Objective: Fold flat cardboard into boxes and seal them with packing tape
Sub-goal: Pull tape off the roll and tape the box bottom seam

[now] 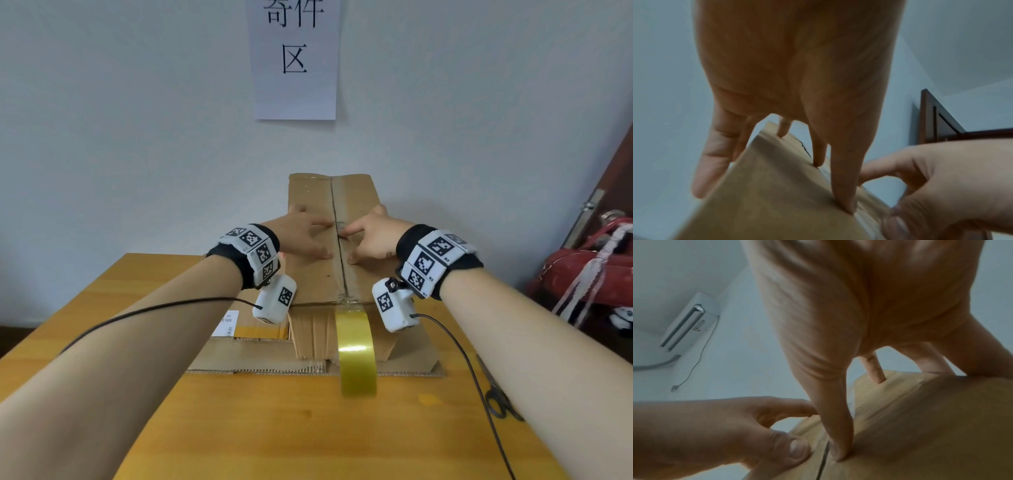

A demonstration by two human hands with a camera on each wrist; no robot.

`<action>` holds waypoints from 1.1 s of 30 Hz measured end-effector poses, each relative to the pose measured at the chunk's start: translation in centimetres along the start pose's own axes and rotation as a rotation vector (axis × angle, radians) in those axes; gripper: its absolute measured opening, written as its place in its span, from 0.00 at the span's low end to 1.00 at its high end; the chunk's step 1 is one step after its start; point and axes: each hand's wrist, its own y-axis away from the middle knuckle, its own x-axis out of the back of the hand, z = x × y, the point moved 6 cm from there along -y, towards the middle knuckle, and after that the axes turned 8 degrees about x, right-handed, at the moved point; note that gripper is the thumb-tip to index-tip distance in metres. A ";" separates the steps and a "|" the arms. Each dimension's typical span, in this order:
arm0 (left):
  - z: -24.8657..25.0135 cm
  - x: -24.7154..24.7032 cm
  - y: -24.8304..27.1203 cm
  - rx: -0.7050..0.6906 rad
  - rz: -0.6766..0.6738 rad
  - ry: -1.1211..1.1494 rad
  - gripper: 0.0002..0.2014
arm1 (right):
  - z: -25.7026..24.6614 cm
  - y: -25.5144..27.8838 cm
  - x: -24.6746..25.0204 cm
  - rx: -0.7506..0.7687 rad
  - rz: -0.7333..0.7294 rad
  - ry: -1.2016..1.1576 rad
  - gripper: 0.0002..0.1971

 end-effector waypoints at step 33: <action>1.3 -0.4 0.7 -0.101 -0.072 -0.245 0.32 | -0.5 -1.4 -0.3 -0.048 -0.226 0.305 0.38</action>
